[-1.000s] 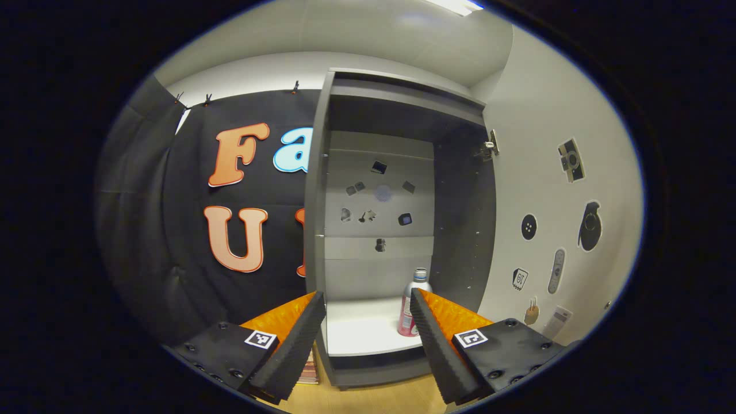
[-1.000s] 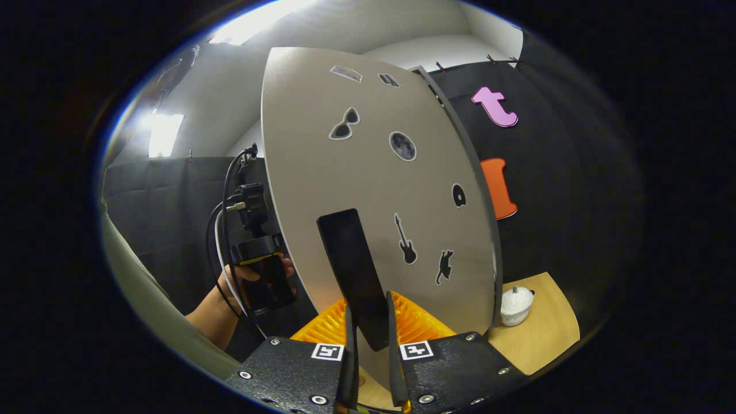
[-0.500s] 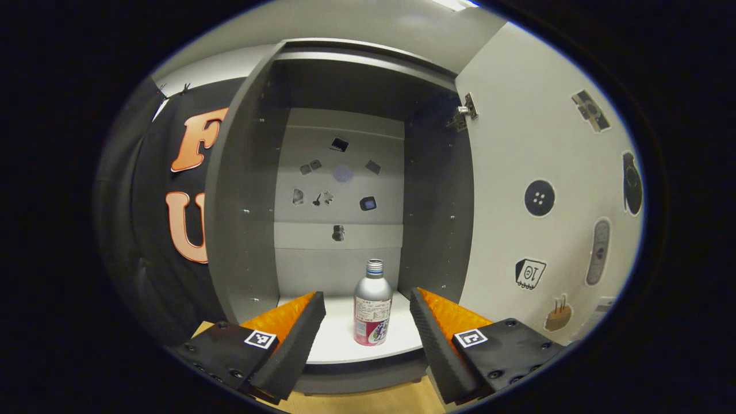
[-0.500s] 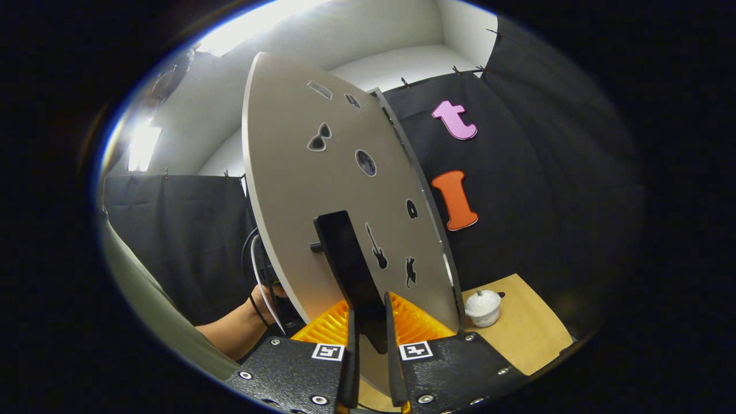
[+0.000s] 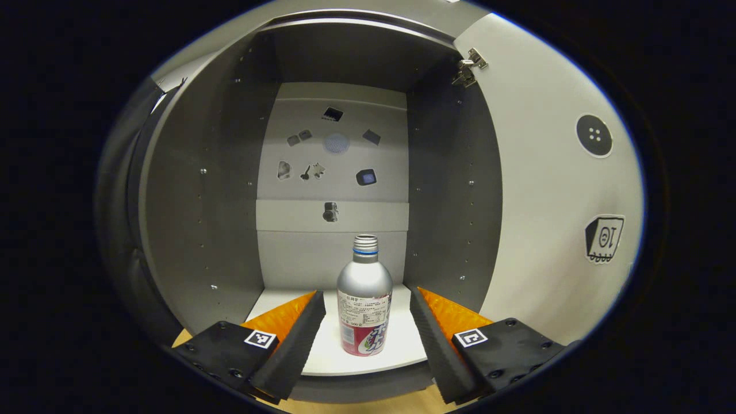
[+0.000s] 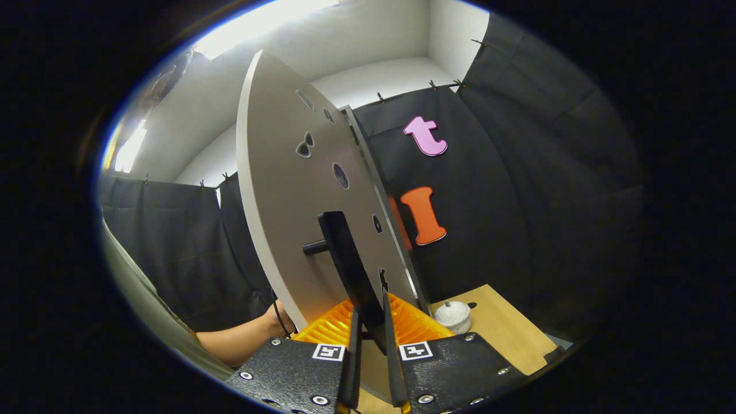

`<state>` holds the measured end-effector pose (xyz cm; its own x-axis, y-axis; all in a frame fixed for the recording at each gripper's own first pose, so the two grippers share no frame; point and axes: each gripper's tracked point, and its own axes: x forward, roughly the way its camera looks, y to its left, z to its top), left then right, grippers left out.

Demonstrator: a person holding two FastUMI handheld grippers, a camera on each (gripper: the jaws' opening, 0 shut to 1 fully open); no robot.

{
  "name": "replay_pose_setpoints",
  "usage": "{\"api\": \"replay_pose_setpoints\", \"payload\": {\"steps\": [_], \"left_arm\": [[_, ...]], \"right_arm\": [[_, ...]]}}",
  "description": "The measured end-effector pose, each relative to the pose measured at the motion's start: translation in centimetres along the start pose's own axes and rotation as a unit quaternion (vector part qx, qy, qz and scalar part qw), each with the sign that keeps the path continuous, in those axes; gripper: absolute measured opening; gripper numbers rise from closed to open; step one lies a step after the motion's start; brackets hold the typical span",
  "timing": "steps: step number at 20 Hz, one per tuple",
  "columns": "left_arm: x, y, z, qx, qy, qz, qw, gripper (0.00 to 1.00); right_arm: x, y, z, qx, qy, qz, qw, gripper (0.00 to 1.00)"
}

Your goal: Open the cabinet door with the right hand, grasp the bottle in the cabinet with the left hand and place it on the coaster, then close the cabinet door with the right hand.

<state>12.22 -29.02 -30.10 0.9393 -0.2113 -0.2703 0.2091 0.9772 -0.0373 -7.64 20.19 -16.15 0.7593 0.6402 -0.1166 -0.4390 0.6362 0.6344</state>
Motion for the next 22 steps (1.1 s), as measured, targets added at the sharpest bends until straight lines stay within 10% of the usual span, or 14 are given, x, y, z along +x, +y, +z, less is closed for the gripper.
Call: {"api": "replay_pose_setpoints", "payload": {"steps": [9,12,14,18,19,22], "left_arm": [[4.5,-0.6,-1.8,-0.002,-0.003,0.003,1.000,0.92],[5.6,-1.0,-1.7,0.012,-0.006,-0.003,1.000,0.95],[5.6,-1.3,-1.8,0.012,-0.008,-0.010,1.000,0.86],[5.0,-1.7,-1.4,0.015,-0.013,-0.020,1.000,0.82],[4.6,-1.7,-1.3,0.018,-0.015,-0.020,1.000,0.82],[3.0,-1.6,-0.8,0.017,-0.022,-0.024,0.999,0.82]], "right_arm": [[-0.5,-1.3,0.0,0.009,0.012,-0.041,0.999,0.21],[-0.4,-1.9,0.1,0.000,0.013,-0.048,0.999,0.54],[-0.7,-2.3,0.0,-0.010,0.017,-0.053,0.998,0.46],[-1.1,-2.9,0.1,-0.032,0.022,-0.051,0.998,0.64],[-1.1,-3.0,0.1,-0.035,0.023,-0.050,0.998,0.46],[-1.1,-2.8,0.1,-0.035,0.022,-0.045,0.998,0.60]]}}
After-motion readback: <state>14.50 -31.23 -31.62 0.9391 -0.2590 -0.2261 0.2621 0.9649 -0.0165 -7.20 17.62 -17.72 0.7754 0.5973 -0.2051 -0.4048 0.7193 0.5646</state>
